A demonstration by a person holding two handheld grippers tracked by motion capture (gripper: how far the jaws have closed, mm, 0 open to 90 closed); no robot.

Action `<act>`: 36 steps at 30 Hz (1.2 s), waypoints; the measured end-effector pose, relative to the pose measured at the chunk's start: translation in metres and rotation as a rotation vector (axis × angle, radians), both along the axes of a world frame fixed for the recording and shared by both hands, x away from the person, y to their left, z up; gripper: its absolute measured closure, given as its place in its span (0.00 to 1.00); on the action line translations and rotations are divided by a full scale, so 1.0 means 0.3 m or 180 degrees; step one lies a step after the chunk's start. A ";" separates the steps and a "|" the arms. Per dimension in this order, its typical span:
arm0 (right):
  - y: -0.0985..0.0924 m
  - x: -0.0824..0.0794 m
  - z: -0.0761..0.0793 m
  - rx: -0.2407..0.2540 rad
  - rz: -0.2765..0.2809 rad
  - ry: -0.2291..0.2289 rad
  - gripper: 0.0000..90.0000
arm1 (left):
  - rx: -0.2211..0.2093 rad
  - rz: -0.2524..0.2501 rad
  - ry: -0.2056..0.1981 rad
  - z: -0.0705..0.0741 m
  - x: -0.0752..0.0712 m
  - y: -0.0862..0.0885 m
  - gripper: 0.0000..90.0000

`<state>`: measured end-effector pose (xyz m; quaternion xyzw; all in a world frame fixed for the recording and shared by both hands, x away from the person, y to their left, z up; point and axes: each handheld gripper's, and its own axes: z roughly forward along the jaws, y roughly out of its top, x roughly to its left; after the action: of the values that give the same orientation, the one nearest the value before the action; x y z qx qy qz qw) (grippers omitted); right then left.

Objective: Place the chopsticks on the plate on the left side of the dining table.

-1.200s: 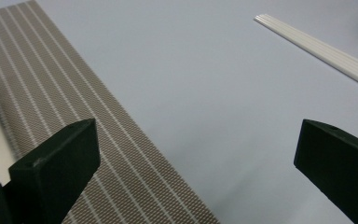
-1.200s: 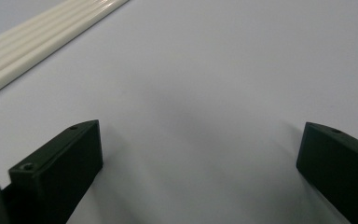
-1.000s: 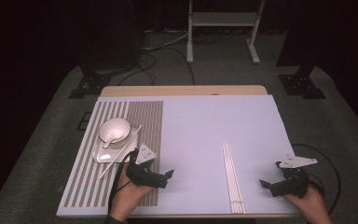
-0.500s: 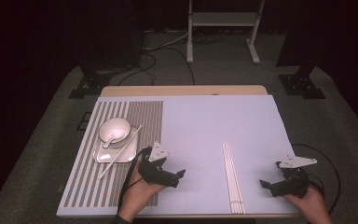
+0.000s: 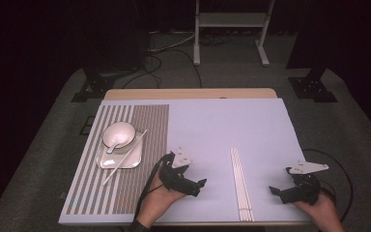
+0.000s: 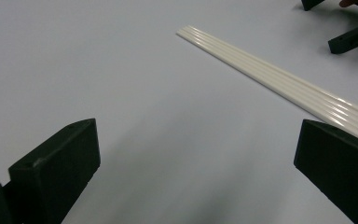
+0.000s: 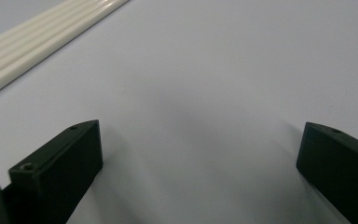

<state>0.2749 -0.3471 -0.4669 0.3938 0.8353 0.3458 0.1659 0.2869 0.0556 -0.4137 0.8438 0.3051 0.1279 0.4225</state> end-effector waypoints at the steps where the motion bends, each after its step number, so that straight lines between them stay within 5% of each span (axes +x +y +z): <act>1: 0.000 0.000 0.000 -0.0001 0.0000 -0.0003 0.00 | 0.0000 -0.0023 0.0001 -0.003 0.000 -0.009 0.00; 36: 0.000 0.000 0.000 0.0000 0.0002 0.0002 0.00 | 0.0085 -0.0473 0.0103 -0.088 -0.018 -0.276 0.00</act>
<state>0.2749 -0.3472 -0.4669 0.3937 0.8355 0.3458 0.1656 0.2816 -0.0271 -0.4402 0.8717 0.2466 0.0865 0.4145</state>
